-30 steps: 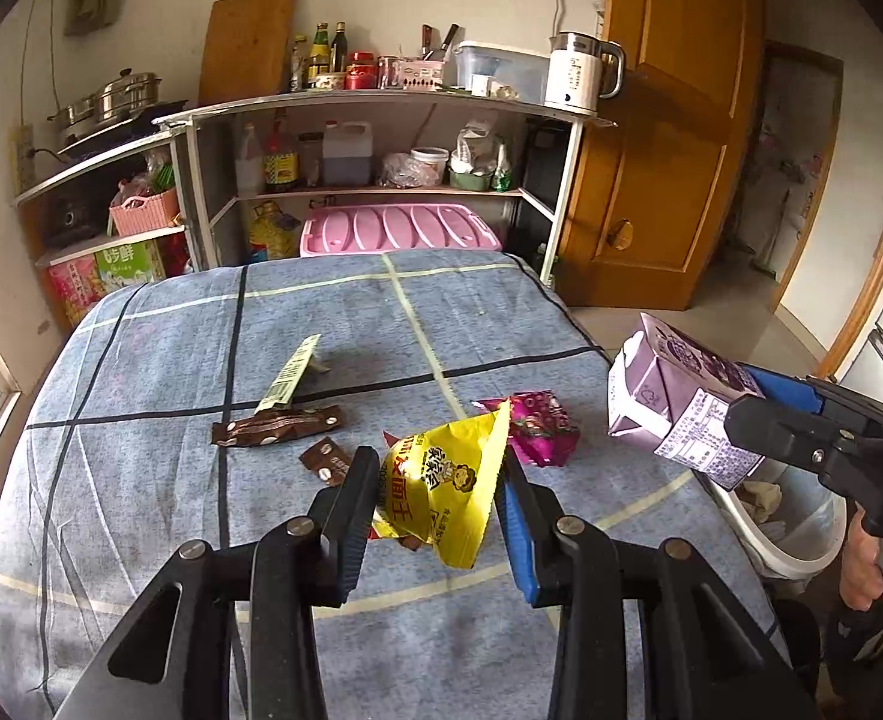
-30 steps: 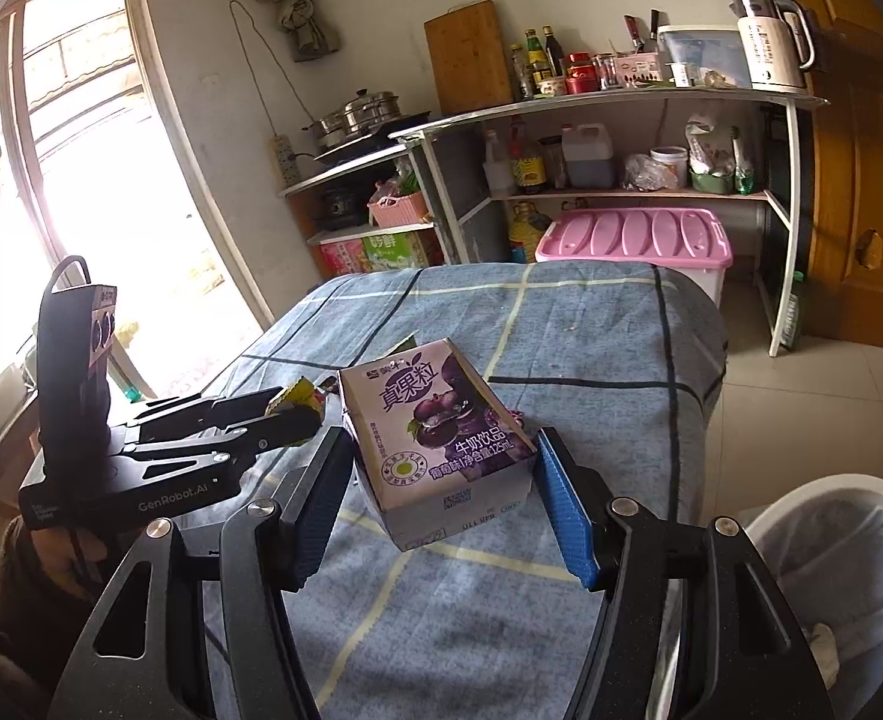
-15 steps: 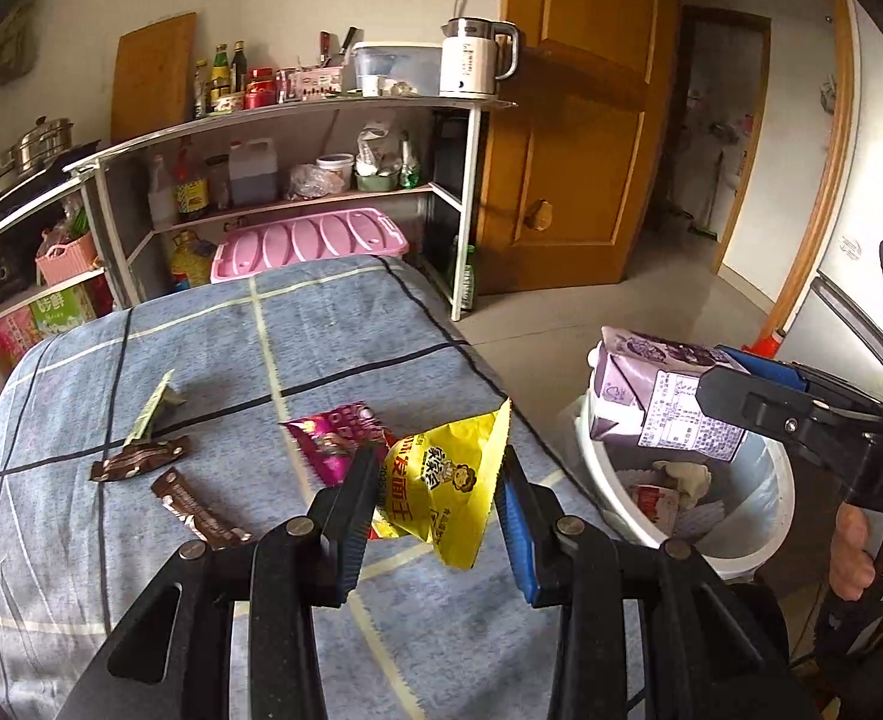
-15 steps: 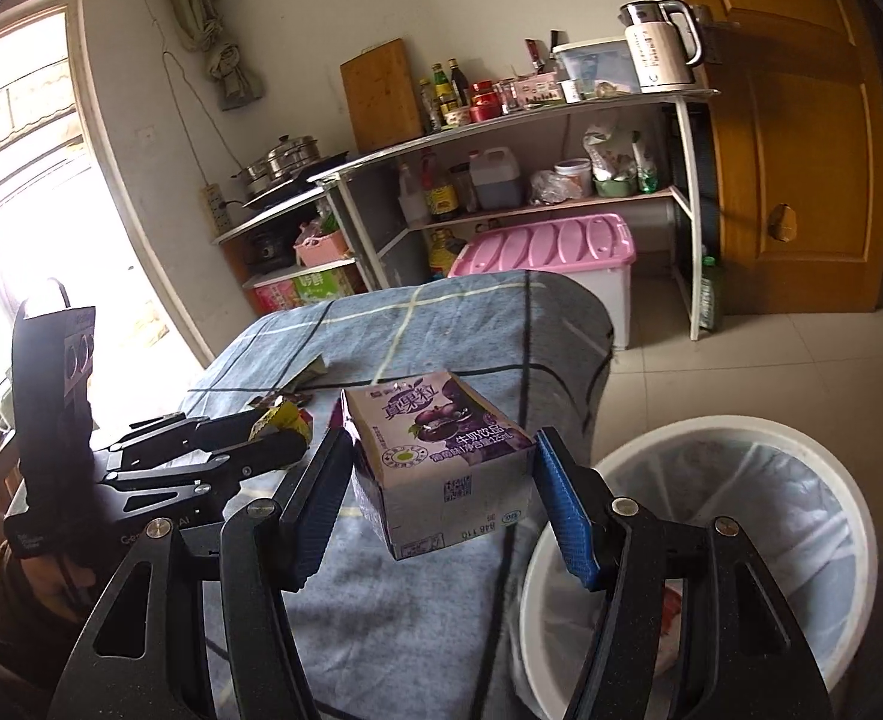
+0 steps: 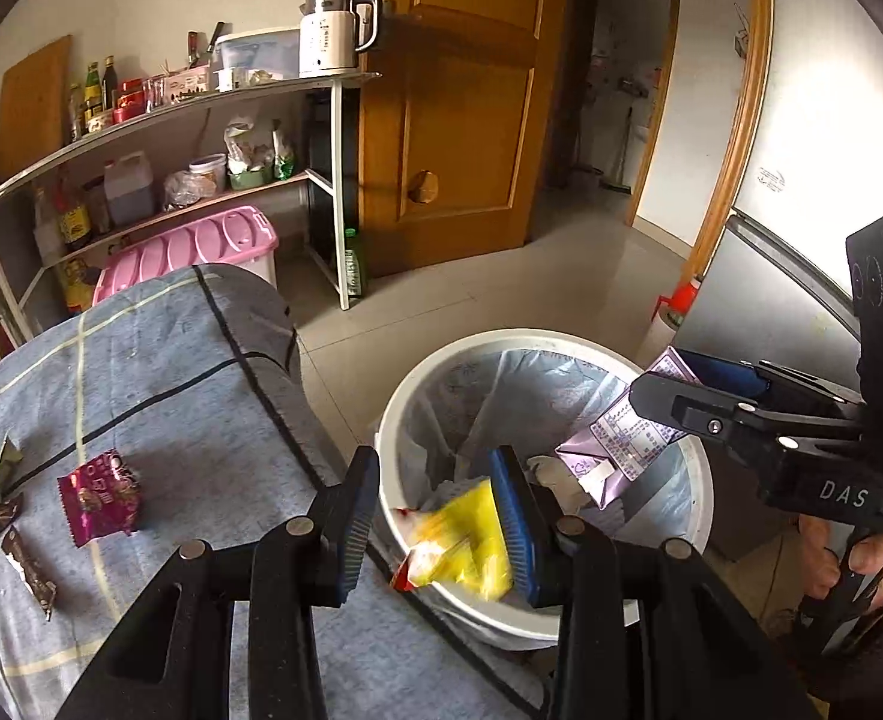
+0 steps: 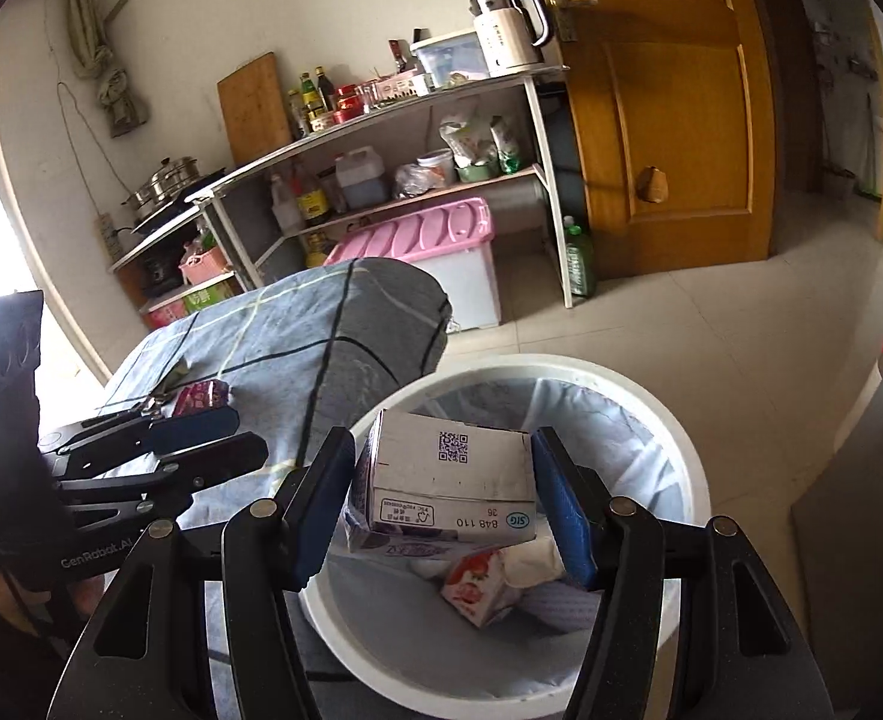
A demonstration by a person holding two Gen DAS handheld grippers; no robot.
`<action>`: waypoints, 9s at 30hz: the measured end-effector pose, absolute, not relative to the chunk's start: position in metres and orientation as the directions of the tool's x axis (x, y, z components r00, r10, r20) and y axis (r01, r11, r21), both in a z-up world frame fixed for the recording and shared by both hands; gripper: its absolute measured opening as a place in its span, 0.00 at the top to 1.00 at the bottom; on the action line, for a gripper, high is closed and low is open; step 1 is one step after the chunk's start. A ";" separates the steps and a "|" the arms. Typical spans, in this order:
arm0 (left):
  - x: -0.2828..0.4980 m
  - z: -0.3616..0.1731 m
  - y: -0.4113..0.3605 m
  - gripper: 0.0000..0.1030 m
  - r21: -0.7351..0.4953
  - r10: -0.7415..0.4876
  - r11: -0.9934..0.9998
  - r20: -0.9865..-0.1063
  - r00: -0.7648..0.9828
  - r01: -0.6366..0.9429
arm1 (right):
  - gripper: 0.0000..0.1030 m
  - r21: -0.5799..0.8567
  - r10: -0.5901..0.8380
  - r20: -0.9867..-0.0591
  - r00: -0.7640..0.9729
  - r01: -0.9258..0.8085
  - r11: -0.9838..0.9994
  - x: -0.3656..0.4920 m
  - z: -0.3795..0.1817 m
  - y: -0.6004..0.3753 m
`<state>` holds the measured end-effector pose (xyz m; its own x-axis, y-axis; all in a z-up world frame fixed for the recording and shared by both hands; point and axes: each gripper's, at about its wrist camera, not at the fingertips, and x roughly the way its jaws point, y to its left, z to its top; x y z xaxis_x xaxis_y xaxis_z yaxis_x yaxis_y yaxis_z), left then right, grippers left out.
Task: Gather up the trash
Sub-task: 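Open both tools to drop the carton and wrapper into the bin, then move both open tools back over the remaining wrappers on the table, then grasp the magenta snack bag with the right tool while the left tool grasps a brown chocolate bar wrapper, then carry the snack bag and chocolate wrapper over the white bin with both tools, then open both tools to drop the snack bag and wrapper into the bin, then move both open tools back over the last wrappers on the table, then grasp the brown chocolate wrapper with the right tool while the left tool grasps the pale green wrapper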
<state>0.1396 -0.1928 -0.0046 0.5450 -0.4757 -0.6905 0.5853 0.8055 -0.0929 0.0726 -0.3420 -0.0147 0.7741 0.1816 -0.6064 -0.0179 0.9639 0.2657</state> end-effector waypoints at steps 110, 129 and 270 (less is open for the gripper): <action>0.204 -0.060 0.068 0.86 -0.113 -0.100 0.993 -0.771 0.629 0.019 | 0.72 0.256 0.430 -0.718 0.547 -0.367 0.894 0.215 -0.060 -0.102; 0.168 -0.022 0.031 0.86 -0.053 -0.112 0.993 -0.714 0.692 0.106 | 0.72 0.280 0.431 -0.660 0.615 -0.331 0.901 0.177 -0.033 -0.134; 0.172 -0.017 0.185 0.51 -0.067 0.009 0.995 -0.692 0.722 -0.076 | 0.41 0.137 0.461 -0.768 0.444 -0.590 0.796 0.249 -0.068 0.021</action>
<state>0.1717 0.1853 -0.0173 0.7218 0.0086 -0.6921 -0.0760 0.9949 -0.0669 0.2494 0.0209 -0.0684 0.4437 0.4613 -0.7683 -0.5897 0.7959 0.1373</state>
